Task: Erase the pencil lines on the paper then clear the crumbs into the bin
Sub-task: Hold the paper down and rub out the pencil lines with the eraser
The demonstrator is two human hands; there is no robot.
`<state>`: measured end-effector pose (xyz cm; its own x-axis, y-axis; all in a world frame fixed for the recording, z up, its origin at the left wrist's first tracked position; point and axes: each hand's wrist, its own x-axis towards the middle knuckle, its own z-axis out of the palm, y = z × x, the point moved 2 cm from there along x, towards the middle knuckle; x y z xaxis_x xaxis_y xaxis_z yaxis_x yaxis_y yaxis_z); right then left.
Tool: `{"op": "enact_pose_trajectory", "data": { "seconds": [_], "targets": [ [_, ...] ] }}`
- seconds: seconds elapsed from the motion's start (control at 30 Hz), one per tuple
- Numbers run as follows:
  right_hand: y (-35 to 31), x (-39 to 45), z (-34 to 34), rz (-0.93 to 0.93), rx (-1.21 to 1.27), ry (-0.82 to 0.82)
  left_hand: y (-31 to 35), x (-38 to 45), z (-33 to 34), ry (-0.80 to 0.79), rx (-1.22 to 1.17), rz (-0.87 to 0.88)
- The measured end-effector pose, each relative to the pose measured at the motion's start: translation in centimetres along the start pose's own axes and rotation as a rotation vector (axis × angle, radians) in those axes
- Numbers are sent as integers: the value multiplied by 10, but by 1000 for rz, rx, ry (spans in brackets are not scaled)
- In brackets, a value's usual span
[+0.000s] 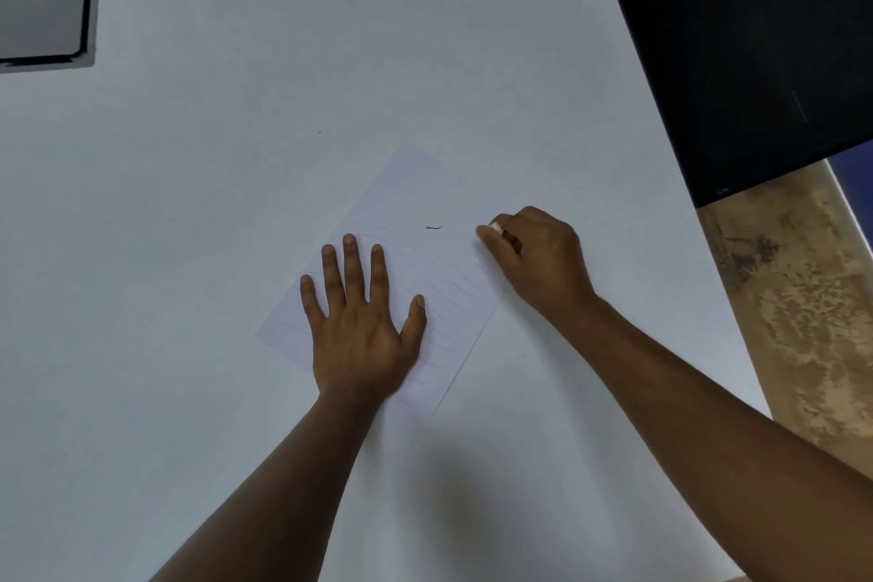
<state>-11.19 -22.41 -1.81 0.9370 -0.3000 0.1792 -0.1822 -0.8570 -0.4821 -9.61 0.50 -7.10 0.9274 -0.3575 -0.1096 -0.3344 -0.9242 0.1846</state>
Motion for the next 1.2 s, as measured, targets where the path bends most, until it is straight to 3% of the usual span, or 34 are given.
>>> {"op": "enact_pose_trajectory", "data": {
  "seconds": [0.17, 0.37, 0.43, 0.5, 0.63, 0.73, 0.87, 0.97, 1.07, 1.2],
  "targets": [
    [-56, -30, 41, -197, 73, -152, -2, -1, 0, 27, 11, 43],
    [-48, -23, 42, -312, -2, -208, -1, -1, 2, 13, 27, 34],
    [-33, -7, 37, -296, -106, -176, -2, -1, 1, 4, 25, 32],
    [-14, 12, 24, -154, -196, -168, -1, -1, 0, -6, 17, 31],
    [-3, 21, 9, -32, -194, -193, 0, 0, 0, -16, 16, 25],
    [-30, 7, 15, -86, -90, -220, -1, 0, 0, 2, 15, 29],
    [-67, -16, 34, -211, -121, -402, -3, -2, 1, 21, 14, 34],
    [-53, -10, 34, -277, -239, -285, -3, -2, -1, 23, 10, 39],
    [-21, 12, 23, -210, -318, -149, -2, -1, -2, 12, 15, 39],
    [-2, 28, 15, -140, -269, -96, -1, -1, 0, 5, 17, 38]
  ]
}}
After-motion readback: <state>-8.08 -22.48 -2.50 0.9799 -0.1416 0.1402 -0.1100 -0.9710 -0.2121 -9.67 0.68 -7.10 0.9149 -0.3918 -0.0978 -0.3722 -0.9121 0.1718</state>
